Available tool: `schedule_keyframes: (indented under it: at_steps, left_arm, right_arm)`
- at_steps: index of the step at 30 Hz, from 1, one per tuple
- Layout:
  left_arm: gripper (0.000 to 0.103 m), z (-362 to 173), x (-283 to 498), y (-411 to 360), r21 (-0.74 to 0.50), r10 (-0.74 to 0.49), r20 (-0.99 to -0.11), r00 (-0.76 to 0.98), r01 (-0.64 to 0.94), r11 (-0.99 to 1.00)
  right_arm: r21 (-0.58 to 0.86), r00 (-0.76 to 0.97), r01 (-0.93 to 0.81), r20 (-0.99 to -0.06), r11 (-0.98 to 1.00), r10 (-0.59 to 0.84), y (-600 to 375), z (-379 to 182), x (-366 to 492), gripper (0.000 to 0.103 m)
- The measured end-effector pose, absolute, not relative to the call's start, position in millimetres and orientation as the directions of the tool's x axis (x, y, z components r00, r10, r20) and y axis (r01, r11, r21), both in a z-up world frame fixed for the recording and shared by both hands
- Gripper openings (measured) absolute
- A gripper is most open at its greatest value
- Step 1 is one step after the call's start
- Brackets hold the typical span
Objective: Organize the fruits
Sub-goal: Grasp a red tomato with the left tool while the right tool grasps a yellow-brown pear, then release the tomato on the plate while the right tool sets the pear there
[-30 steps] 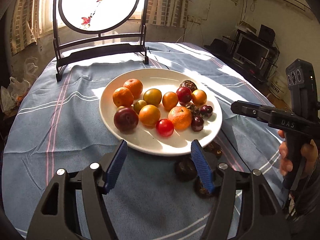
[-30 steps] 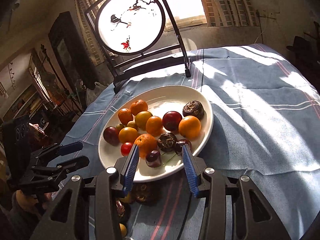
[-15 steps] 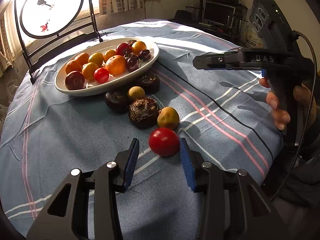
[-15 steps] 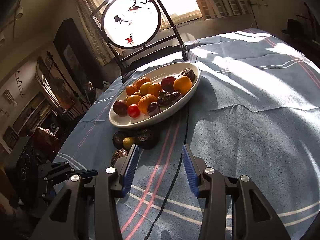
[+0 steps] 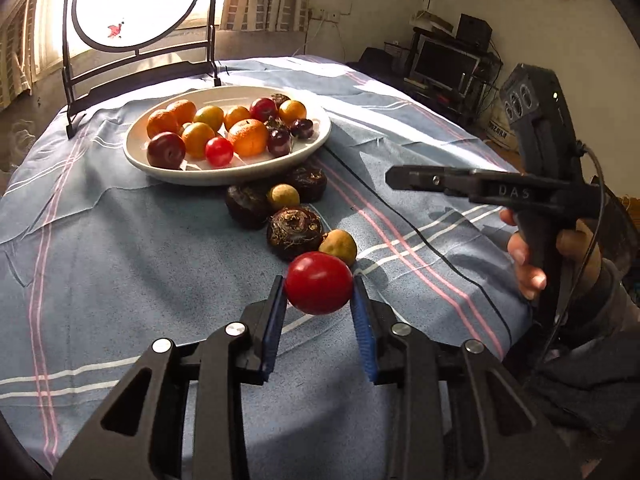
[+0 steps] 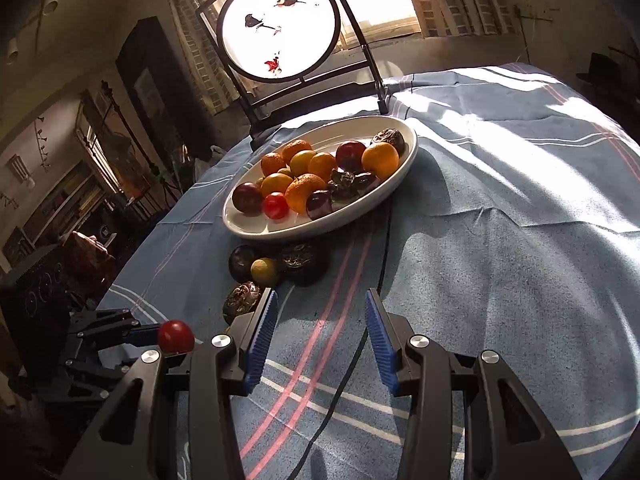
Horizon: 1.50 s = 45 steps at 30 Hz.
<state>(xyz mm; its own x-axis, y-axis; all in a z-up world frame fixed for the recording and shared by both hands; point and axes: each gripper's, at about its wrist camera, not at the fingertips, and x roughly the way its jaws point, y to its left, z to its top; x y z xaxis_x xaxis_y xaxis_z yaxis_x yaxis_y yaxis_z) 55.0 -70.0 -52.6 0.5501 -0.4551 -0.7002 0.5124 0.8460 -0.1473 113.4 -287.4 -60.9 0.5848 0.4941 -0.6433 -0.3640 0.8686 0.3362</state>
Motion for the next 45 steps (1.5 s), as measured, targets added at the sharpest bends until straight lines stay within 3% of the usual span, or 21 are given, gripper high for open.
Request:
schedule_keyframes:
  at_steps: [10, 12, 14, 21, 27, 37, 38, 39, 41, 43, 45]
  left_arm:
    - [0.031, -34.6, 43.5, -31.2, -0.158, -0.429, -0.667, 0.610, 0.446, 0.881]
    - [0.031, -36.3, 43.9, -29.7, -0.165, -0.432, -0.665, 0.610, 0.444, 0.881]
    - [0.031, -37.4, 44.0, -28.9, -0.172, -0.436, -0.664, 0.608, 0.443, 0.880]
    - [0.031, -38.5, 47.5, -28.3, -0.186, -0.445, -0.660, 0.606, 0.441, 0.878]
    - [0.031, -25.3, 77.3, -37.0, -0.157, -0.429, -0.642, 0.635, 0.439, 0.885]
    - [0.032, -25.5, 191.1, -61.7, -0.166, -0.396, -0.682, 0.615, 0.397, 0.903]
    - [0.033, -27.8, 201.5, -60.3, -0.187, -0.397, -0.691, 0.604, 0.382, 0.905]
    - [0.041, -29.3, 209.7, -58.7, -0.206, -0.400, -0.698, 0.594, 0.369, 0.906]
    - [0.055, -27.3, 214.8, -53.8, -0.221, -0.391, -0.694, 0.604, 0.338, 0.915]
    - [0.068, -21.2, 207.1, -47.9, -0.234, -0.396, -0.670, 0.628, 0.328, 0.915]
    - [0.072, -16.4, 193.6, -44.2, -0.226, -0.396, -0.655, 0.643, 0.333, 0.915]
  right_arm:
    - [0.135, 0.458, -0.544, -0.779, 0.828, 0.428, -200.2, -70.6, 109.2, 0.045]
    - [0.117, 0.449, -0.550, -0.793, 0.827, 0.411, -193.5, -72.2, 110.7, 0.040]
    - [0.105, 0.455, -0.536, -0.800, 0.838, 0.392, -192.8, -73.3, 111.1, 0.028]
    - [0.268, 0.481, -0.469, -0.721, 0.841, 0.498, -233.1, -64.2, 107.1, 0.027]
    - [0.329, 0.583, -0.375, -0.643, 0.867, 0.497, -277.6, -30.6, 131.2, 0.028]
    - [0.283, 0.650, -0.299, -0.639, 0.911, 0.411, -264.3, -11.2, 220.5, 0.029]
    - [0.265, 0.658, -0.292, -0.641, 0.919, 0.394, -261.6, -11.3, 226.7, 0.029]
    - [0.247, 0.671, -0.280, -0.641, 0.928, 0.373, -260.0, -10.9, 230.4, 0.033]
    - [0.243, 0.692, -0.266, -0.626, 0.933, 0.360, -261.8, -8.0, 228.6, 0.050]
    - [0.251, 0.687, -0.283, -0.621, 0.926, 0.378, -262.0, -6.2, 220.0, 0.051]
    - [0.244, 0.677, -0.299, -0.627, 0.923, 0.385, -261.8, -6.3, 205.1, 0.051]
